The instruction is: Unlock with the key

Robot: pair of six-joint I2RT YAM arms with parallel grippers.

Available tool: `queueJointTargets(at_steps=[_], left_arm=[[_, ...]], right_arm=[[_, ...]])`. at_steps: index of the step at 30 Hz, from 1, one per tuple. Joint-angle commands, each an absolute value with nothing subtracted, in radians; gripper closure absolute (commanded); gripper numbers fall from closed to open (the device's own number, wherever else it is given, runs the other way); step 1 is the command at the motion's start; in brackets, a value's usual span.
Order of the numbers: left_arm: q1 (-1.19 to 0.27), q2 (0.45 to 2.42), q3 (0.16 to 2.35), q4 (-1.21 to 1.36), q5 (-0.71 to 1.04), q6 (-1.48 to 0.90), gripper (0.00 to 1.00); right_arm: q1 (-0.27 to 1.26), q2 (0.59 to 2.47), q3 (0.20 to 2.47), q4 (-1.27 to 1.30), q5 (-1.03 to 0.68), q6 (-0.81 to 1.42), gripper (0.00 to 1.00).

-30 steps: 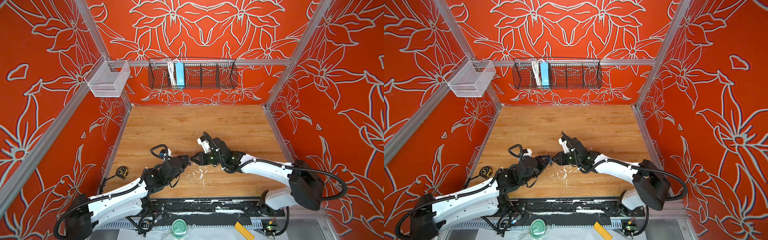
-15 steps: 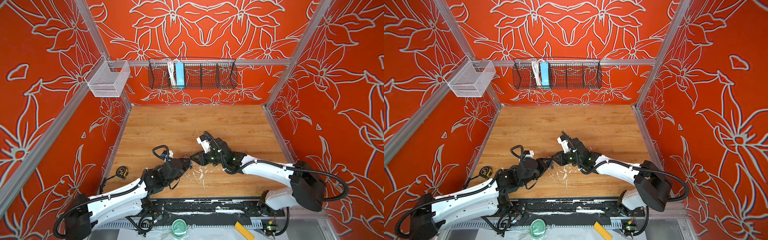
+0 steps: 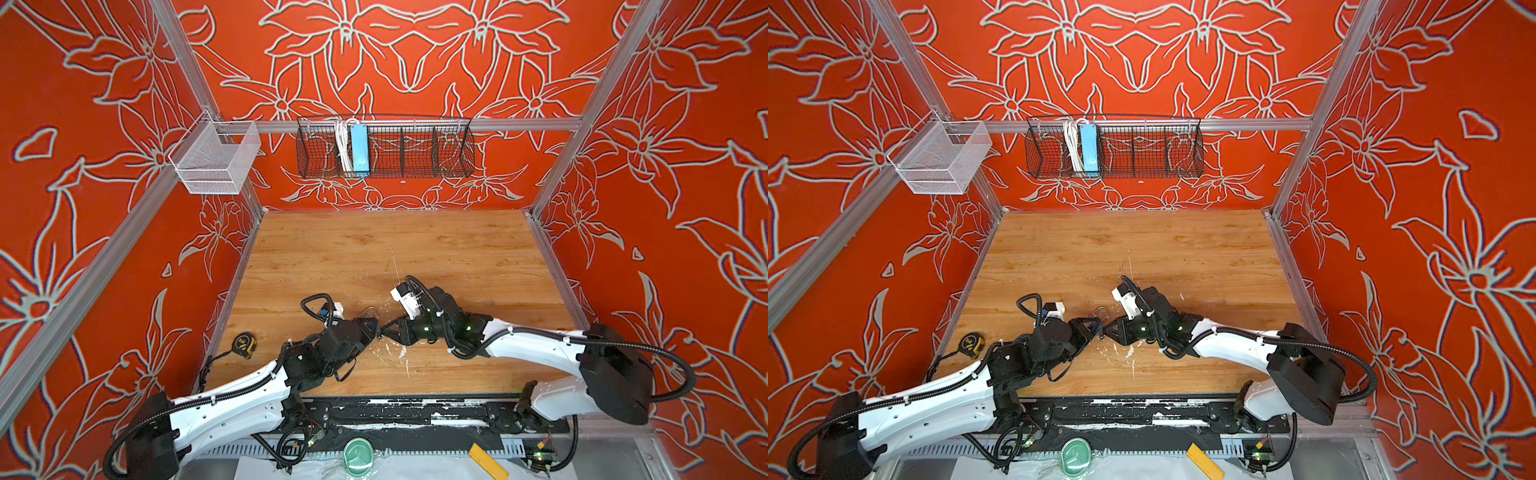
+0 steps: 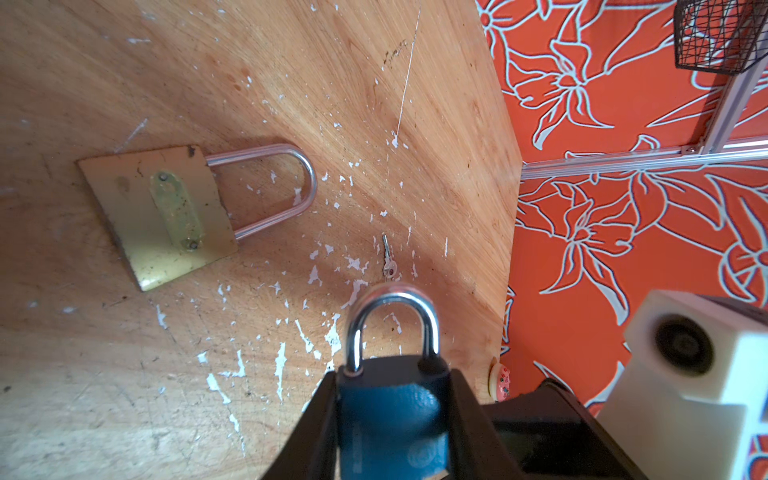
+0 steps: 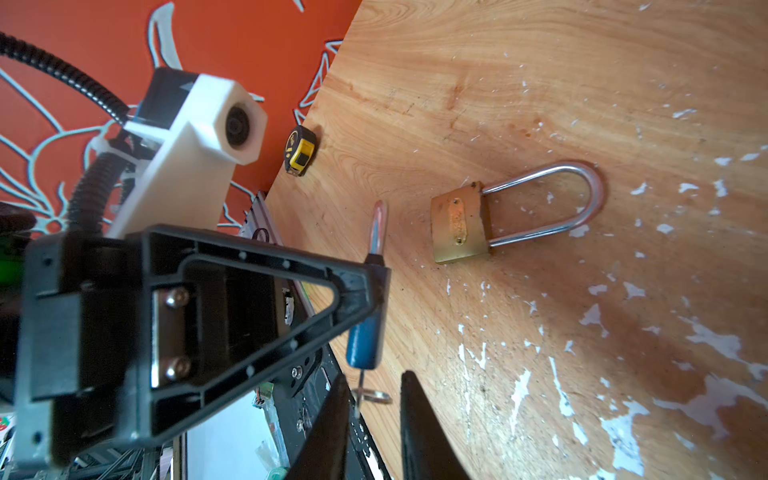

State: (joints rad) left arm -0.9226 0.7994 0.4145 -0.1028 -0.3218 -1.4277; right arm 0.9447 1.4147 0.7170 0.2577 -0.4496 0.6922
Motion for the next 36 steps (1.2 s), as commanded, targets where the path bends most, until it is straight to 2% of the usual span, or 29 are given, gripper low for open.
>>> queueJointTargets(at_steps=[1, 4, 14, 20, 30, 36], left_arm=[[-0.925, 0.783, 0.420, -0.062, -0.359, -1.411, 1.00], [-0.925, 0.782, 0.419, -0.069, -0.365, -1.416, 1.00], [-0.924, 0.792, 0.419, -0.063, -0.362, -1.422, 1.00], [-0.925, 0.784, 0.411, -0.055, -0.353, -1.421, 1.00], [-0.925, 0.800, 0.385, 0.013, -0.320, -1.396, 1.00], [-0.925, 0.818, 0.351, 0.106, -0.277, -1.355, 1.00]], right_arm=[[0.959, 1.443, 0.736, 0.298, -0.487, 0.709, 0.78], [0.969, 1.451, 0.741, 0.292, -0.491, 0.710, 0.86], [0.977, 1.459, 0.755, 0.266, -0.463, 0.705, 0.86], [0.978, 1.475, 0.795, 0.234, -0.449, 0.690, 1.00], [0.977, 1.500, 0.831, 0.256, -0.466, 0.708, 1.00], [0.970, 1.513, 0.815, 0.392, -0.471, 0.808, 1.00]])
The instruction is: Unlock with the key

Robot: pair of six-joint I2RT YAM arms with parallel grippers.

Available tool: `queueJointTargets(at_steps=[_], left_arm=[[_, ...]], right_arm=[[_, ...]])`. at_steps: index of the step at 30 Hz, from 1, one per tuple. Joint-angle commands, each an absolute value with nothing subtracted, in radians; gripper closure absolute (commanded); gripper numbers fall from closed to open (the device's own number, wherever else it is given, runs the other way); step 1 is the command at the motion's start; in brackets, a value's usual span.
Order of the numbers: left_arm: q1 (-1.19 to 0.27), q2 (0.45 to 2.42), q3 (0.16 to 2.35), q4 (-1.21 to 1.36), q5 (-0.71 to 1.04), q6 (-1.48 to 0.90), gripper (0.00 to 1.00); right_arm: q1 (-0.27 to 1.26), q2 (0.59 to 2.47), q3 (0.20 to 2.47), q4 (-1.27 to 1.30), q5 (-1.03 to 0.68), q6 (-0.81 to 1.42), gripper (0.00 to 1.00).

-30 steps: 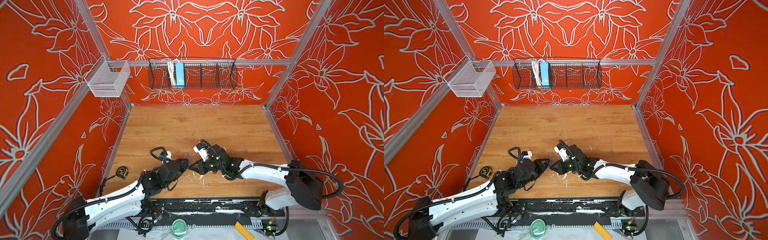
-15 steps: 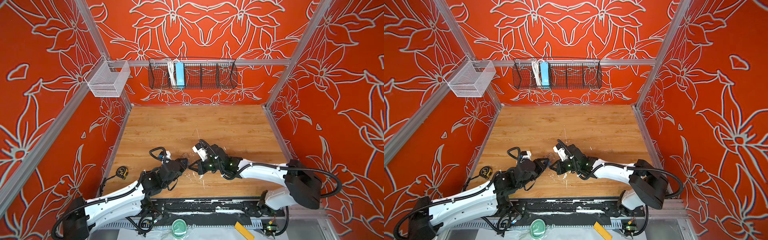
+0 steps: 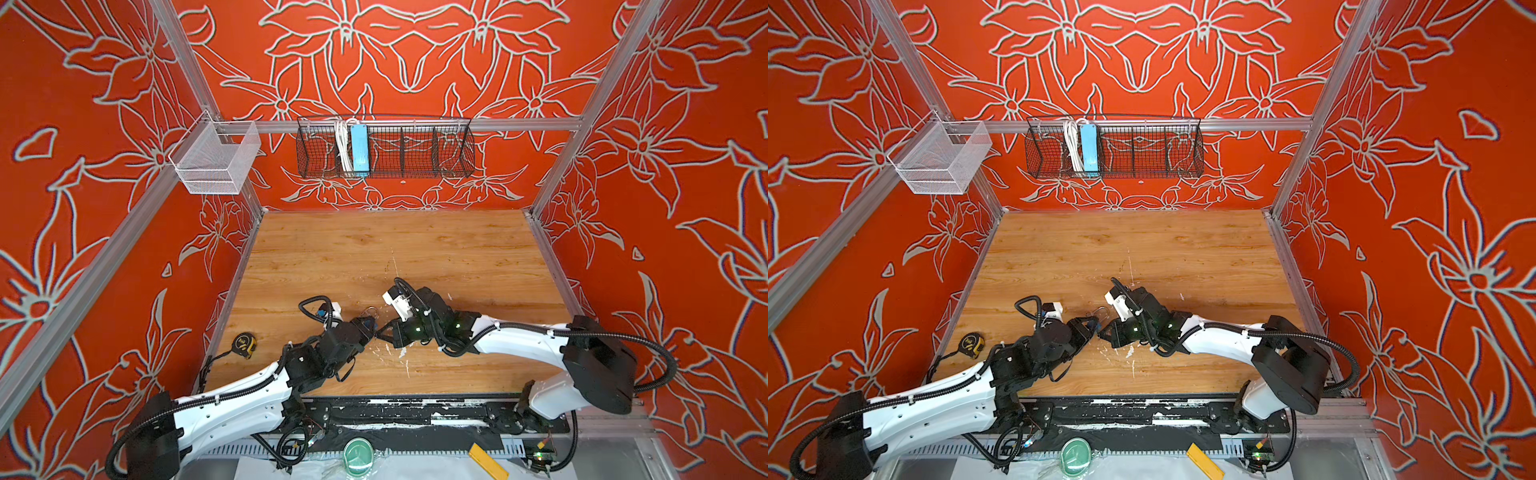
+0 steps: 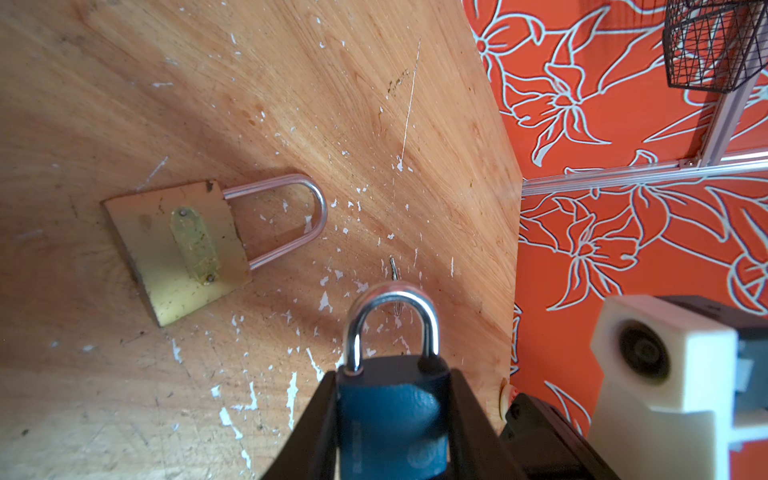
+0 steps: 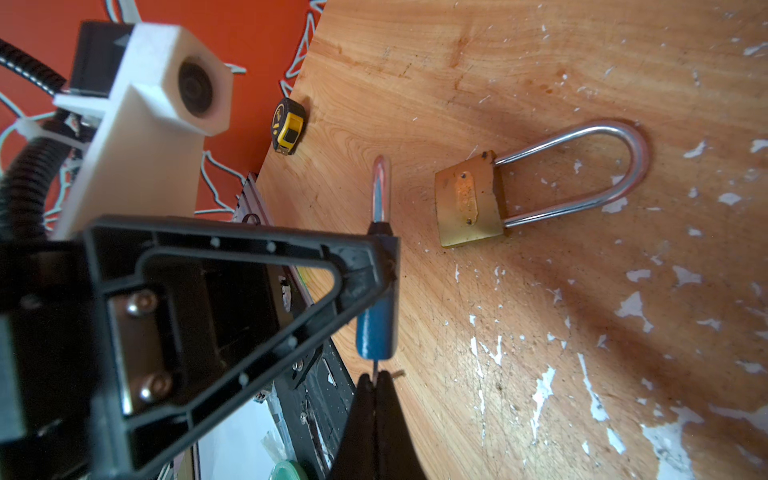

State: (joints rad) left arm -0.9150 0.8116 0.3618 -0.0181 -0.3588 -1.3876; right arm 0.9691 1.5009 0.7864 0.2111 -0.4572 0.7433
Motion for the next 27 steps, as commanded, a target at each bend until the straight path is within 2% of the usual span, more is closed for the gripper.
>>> queueJointTargets(at_steps=[1, 5, 9, 19, 27], left_arm=[[-0.925, 0.818, 0.342, 0.129, -0.271, -1.346, 1.00], [-0.925, 0.782, 0.274, 0.285, -0.262, -1.287, 1.00], [-0.925, 0.700, 0.263, 0.282, -0.262, -1.193, 1.00], [-0.925, 0.537, 0.143, 0.377, -0.267, -1.094, 1.00], [-0.923, 0.511, 0.093, 0.519, -0.235, -1.000, 1.00]], right_arm=[[0.964, 1.521, 0.809, 0.435, -0.482, 0.836, 1.00], [0.938, 1.575, 0.774, 0.662, -0.539, 0.964, 1.00], [0.921, 1.616, 0.742, 0.808, -0.559, 1.035, 1.00], [0.915, 1.615, 0.692, 0.935, -0.542, 1.091, 1.00], [0.911, 1.620, 0.660, 1.030, -0.539, 1.123, 1.00]])
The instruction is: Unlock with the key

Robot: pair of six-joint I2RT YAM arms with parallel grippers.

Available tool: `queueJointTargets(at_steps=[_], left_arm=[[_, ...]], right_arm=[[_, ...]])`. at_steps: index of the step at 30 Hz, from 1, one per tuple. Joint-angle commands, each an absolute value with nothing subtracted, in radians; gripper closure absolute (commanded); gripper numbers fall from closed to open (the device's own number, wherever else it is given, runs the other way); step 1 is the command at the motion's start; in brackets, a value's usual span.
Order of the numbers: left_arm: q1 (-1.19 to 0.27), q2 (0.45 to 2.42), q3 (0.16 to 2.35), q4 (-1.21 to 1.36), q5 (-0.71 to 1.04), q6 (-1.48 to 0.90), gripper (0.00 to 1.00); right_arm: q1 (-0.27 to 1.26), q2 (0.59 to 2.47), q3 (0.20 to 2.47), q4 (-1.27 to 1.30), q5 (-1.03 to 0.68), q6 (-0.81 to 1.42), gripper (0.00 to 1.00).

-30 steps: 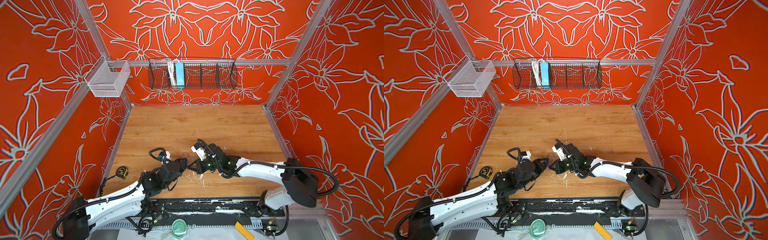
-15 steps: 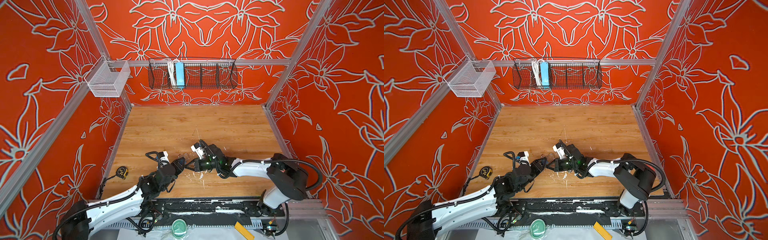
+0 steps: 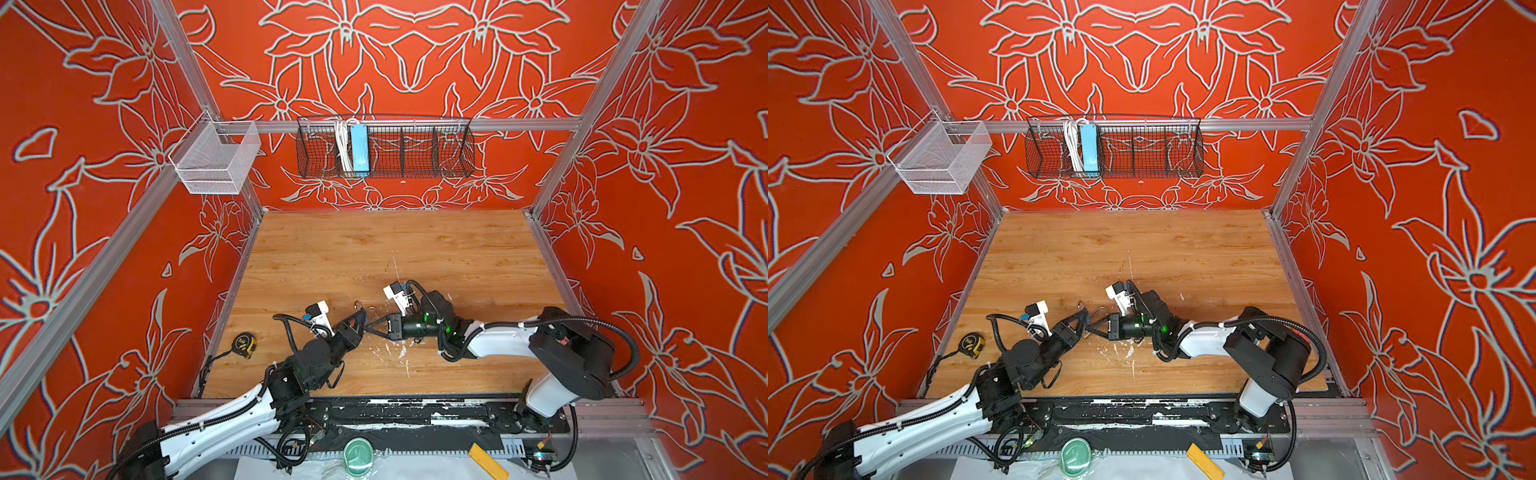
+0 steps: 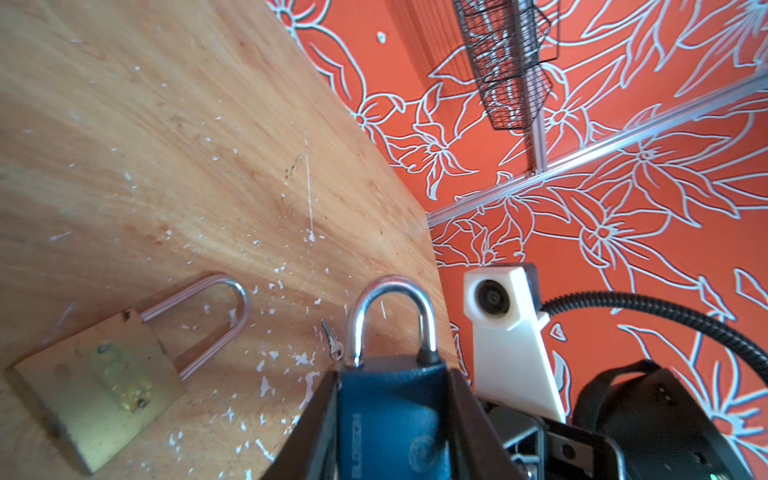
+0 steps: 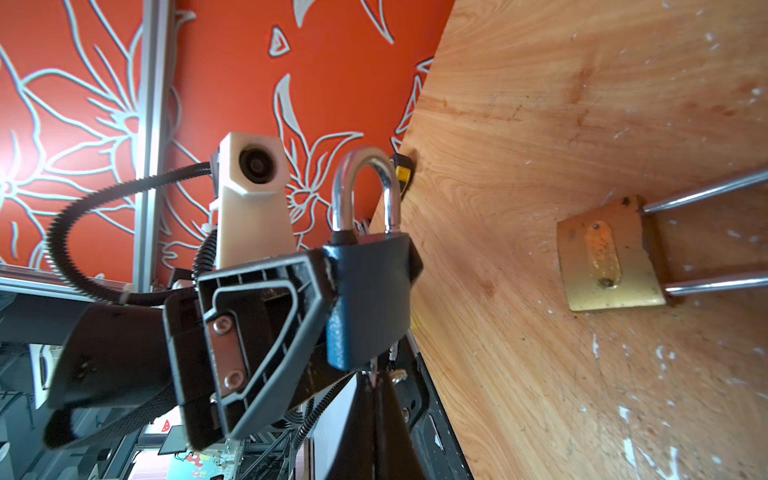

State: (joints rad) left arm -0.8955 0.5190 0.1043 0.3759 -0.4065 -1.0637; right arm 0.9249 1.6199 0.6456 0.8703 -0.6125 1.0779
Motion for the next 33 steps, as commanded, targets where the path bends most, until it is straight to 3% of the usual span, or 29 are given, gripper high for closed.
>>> queueJointTargets(at_steps=[1, 8, 15, 21, 28, 33], left_arm=[[-0.923, 0.512, 0.086, 0.540, -0.228, -0.992, 1.00], [-0.916, 0.503, 0.051, 0.646, -0.161, -0.927, 1.00], [-0.886, 0.459, 0.004, 0.695, -0.130, -0.942, 1.00], [-0.865, 0.388, 0.051, 0.523, -0.167, -0.947, 1.00], [-0.819, 0.460, 0.206, 0.307, -0.174, -0.891, 1.00], [-0.751, 0.531, 0.248, 0.340, -0.028, -0.837, 1.00]], right_arm=[[0.911, 1.623, 0.657, 1.043, -0.539, 1.128, 1.00], [0.904, 1.666, 0.634, 1.200, -0.543, 1.192, 1.00], [0.902, 1.654, 0.634, 1.198, -0.540, 1.185, 1.00], [0.903, 1.572, 0.669, 0.903, -0.537, 1.061, 1.00], [0.903, 1.293, 0.665, 0.289, -0.348, 0.763, 0.61], [0.827, 1.137, 0.640, 0.160, -0.290, 0.691, 0.56]])
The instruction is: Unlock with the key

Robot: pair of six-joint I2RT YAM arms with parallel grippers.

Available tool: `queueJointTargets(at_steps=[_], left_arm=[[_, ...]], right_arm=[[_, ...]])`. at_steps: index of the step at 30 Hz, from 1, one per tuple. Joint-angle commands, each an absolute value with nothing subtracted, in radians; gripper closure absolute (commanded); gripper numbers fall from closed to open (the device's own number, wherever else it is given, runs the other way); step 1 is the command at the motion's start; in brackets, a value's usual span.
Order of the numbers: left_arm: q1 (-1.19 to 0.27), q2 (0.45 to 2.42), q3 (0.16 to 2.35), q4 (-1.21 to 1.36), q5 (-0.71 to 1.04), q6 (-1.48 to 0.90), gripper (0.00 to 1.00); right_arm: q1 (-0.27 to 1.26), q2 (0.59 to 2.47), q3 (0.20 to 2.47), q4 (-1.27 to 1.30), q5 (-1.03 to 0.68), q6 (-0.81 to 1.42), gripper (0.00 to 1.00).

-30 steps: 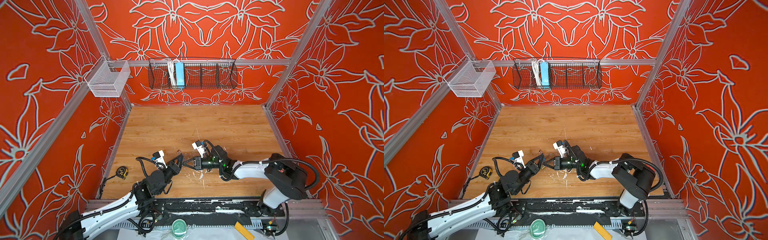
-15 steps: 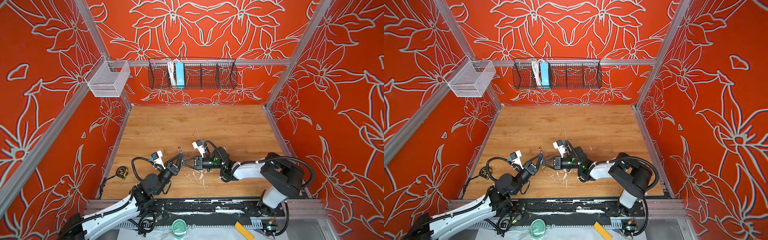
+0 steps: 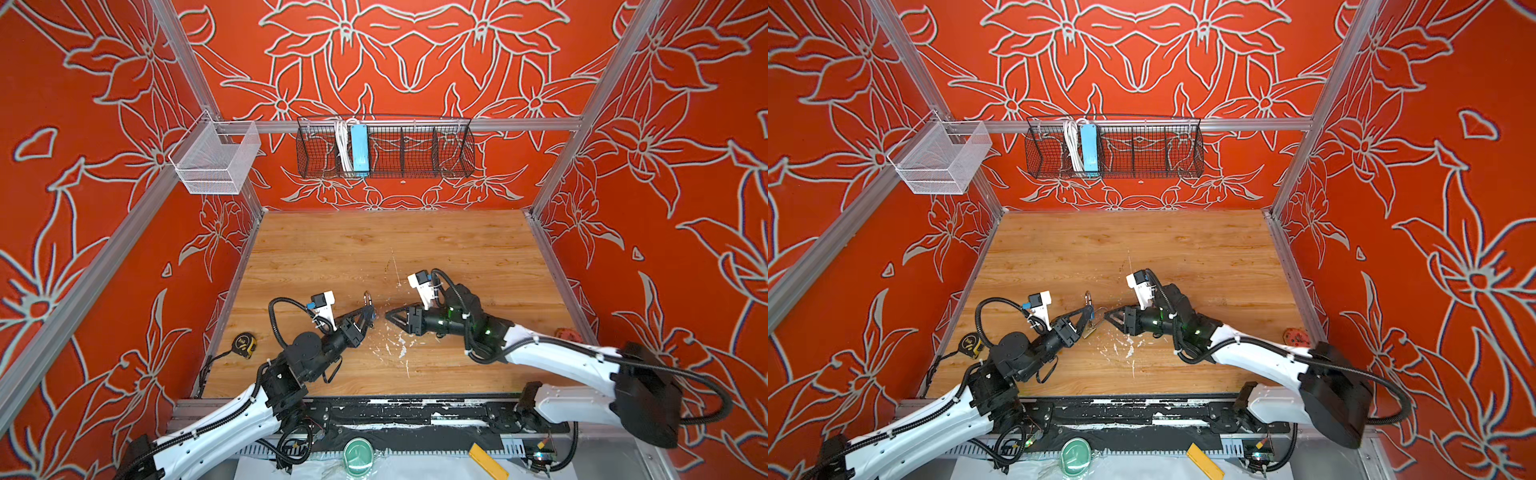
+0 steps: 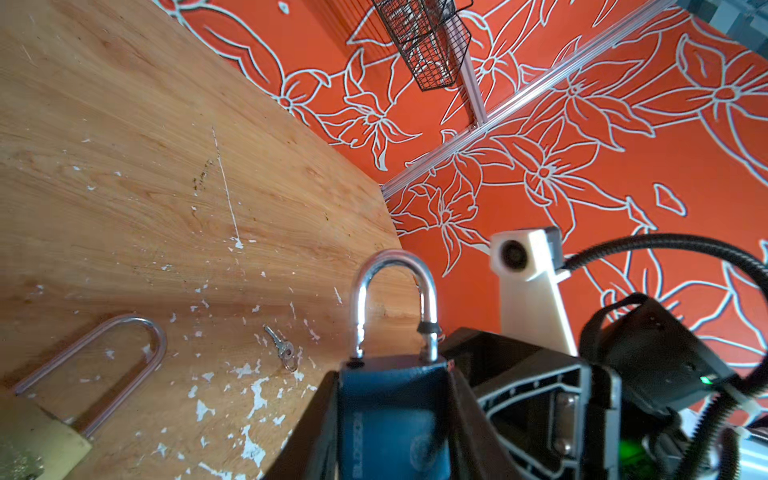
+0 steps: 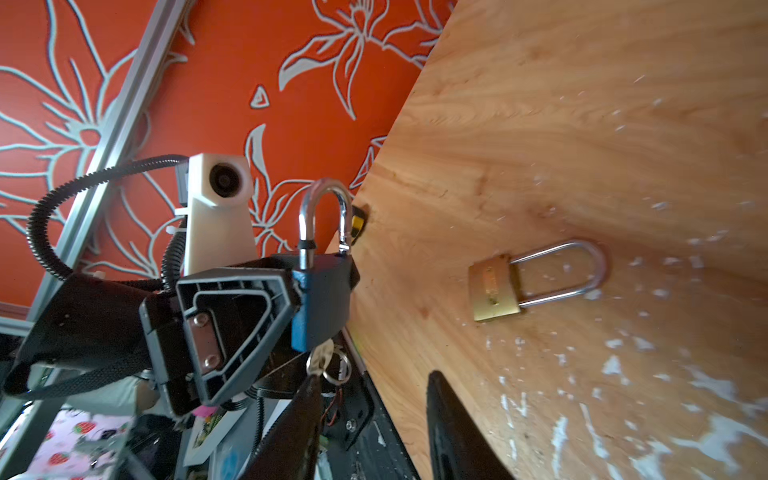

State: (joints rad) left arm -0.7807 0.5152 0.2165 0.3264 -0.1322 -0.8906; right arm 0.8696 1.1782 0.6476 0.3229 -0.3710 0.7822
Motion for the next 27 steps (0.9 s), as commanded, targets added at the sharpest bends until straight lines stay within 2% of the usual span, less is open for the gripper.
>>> queueJointTargets(at_steps=[1, 4, 8, 13, 27], left_arm=[[-0.733, 0.542, 0.252, 0.361, 0.034, -0.819, 1.00], [-0.679, 0.561, 0.254, 0.454, 0.203, -0.813, 1.00], [-0.646, 0.574, 0.255, 0.530, 0.296, -0.842, 1.00], [-0.639, 0.614, 0.257, 0.589, 0.327, -0.862, 1.00], [-0.628, 0.738, 0.288, 0.731, 0.399, -0.896, 1.00]], right_arm=[[0.803, 1.132, 0.643, 0.167, -0.319, 0.685, 0.56], [0.753, 1.163, 0.664, 0.242, -0.443, 0.666, 0.56], [0.748, 1.227, 0.667, 0.405, -0.555, 0.691, 0.54], [0.748, 1.269, 0.654, 0.551, -0.616, 0.750, 0.53], [0.750, 1.272, 0.666, 0.613, -0.646, 0.766, 0.51]])
